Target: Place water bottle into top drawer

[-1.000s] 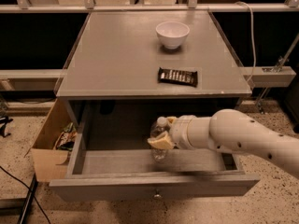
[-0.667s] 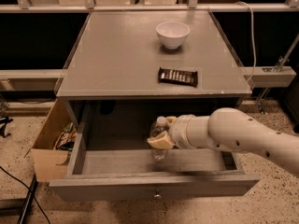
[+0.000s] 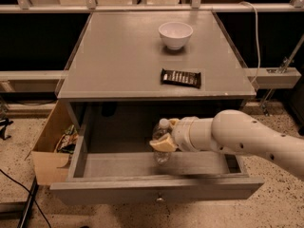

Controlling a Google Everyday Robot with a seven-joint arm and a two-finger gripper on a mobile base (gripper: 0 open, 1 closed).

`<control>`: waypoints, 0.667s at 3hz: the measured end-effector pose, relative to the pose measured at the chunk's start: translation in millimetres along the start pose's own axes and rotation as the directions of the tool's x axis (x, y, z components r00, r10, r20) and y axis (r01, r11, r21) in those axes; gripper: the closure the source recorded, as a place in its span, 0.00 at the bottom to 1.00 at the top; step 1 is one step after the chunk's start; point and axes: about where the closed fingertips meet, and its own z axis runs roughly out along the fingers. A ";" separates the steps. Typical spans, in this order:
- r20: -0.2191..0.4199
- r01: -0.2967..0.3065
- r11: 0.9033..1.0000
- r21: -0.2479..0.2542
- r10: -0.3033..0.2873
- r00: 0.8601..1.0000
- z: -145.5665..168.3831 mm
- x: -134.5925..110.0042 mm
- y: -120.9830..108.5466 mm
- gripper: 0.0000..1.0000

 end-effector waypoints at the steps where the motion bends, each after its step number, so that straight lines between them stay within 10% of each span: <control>1: 0.000 0.000 1.000 0.000 0.000 1.000 0.0 0.0 0.0 0.19; 2: 0.000 0.000 1.000 0.000 0.000 1.000 0.0 0.0 0.0 0.00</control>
Offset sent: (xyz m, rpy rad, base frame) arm 0.0000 0.0000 0.0000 0.0000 0.0000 0.0000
